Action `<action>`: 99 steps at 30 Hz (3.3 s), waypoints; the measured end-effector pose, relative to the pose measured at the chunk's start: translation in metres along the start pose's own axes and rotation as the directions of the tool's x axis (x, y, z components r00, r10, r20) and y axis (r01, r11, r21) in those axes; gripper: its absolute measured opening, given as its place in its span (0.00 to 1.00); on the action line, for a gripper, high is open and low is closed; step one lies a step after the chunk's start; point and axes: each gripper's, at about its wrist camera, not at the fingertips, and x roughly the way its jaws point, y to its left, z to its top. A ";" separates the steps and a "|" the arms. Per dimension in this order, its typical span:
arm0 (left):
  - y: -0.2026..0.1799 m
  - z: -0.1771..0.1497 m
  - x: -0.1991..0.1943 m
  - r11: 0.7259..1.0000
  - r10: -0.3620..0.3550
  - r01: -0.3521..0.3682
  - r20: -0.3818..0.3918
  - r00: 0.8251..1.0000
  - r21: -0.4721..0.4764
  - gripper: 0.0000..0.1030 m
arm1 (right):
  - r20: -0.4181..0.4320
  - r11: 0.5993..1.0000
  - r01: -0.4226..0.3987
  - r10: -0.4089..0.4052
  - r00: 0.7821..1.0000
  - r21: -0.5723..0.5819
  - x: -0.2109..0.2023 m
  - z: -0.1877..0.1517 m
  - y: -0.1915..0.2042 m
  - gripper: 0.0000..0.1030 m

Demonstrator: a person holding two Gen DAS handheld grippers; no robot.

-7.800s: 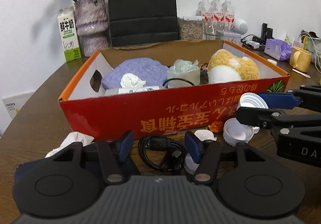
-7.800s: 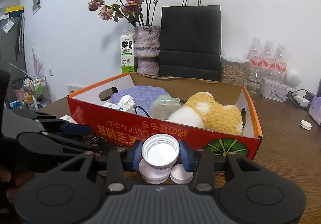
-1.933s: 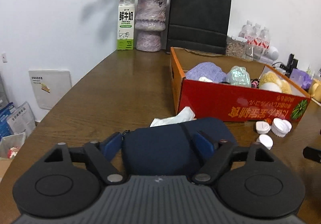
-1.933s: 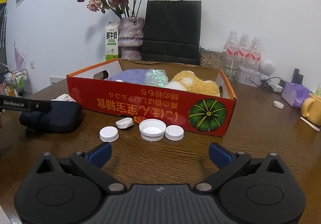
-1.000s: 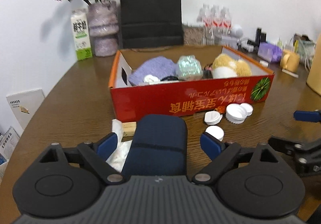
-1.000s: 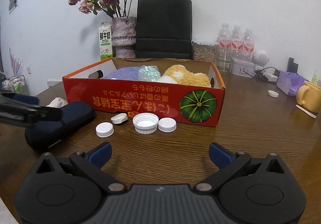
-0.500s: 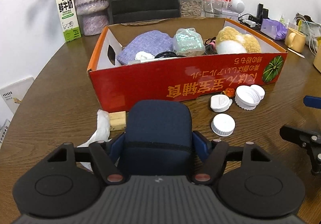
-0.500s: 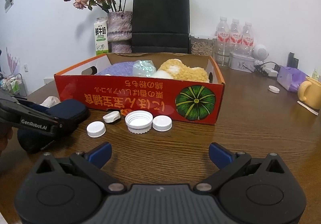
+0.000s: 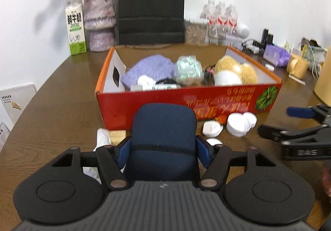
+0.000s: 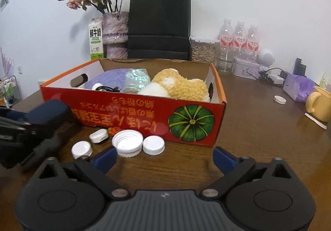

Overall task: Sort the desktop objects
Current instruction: 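Carry the case toward the box while the right tool grasps a white bottle cap, then lower the case and cap into the box and open both tools, then pull both tools back from the box toward the tissue and caps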

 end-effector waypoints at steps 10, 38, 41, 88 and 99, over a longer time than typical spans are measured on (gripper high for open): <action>0.002 0.000 -0.008 0.998 0.017 -0.013 0.056 0.998 -0.067 0.63 | -0.016 0.991 -0.114 0.113 0.994 -0.077 0.021 0.011 0.032 0.54; 0.008 0.019 -0.037 0.992 -0.009 0.033 0.190 0.982 -0.123 0.63 | 0.125 0.981 -0.173 0.183 0.975 -0.088 -0.014 0.040 0.035 0.38; 0.007 0.036 -0.037 0.991 -0.006 0.038 0.235 0.972 -0.131 0.63 | 0.159 0.984 -0.158 0.169 0.973 -0.081 -0.013 0.056 0.034 0.38; -0.010 0.074 0.061 0.951 0.306 -0.295 0.380 0.873 -0.087 1.00 | 0.267 0.995 0.012 0.015 0.964 -0.099 0.070 0.083 0.038 1.00; -0.008 0.074 0.060 0.948 0.318 -0.302 0.373 0.872 -0.101 1.00 | 0.261 0.995 0.021 0.006 0.965 -0.100 0.066 0.082 0.038 1.00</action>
